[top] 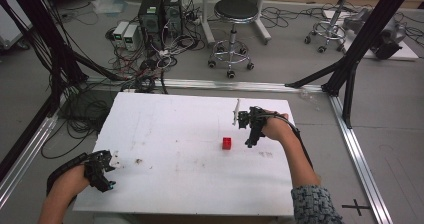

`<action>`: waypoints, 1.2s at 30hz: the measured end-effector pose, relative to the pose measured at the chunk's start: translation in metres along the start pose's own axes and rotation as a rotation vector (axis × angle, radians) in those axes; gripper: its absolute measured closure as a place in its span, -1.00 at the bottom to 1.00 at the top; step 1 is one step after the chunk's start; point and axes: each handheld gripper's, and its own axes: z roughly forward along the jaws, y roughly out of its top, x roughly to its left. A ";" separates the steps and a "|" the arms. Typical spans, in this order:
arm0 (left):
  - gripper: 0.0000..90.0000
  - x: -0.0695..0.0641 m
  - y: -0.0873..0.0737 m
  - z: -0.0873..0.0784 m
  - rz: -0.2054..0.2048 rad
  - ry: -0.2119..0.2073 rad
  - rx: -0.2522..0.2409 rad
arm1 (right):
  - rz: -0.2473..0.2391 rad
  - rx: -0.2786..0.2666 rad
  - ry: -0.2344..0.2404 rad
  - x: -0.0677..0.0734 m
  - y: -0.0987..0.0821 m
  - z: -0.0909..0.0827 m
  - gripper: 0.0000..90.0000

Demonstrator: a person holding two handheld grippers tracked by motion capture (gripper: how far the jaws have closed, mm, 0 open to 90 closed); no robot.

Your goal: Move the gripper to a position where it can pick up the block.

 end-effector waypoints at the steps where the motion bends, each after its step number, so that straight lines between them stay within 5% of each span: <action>1: -0.52 0.000 0.000 0.000 -0.001 0.005 0.004 | -0.003 -0.001 0.003 -0.001 0.003 0.003 -0.76; 20: -0.52 -0.001 0.002 0.000 0.003 0.014 -0.002 | -0.047 -0.032 0.063 -0.009 0.045 0.055 -0.76; 36: -0.52 -0.001 0.002 0.000 0.007 0.009 -0.005 | -0.093 0.023 0.108 -0.003 0.063 0.094 -0.76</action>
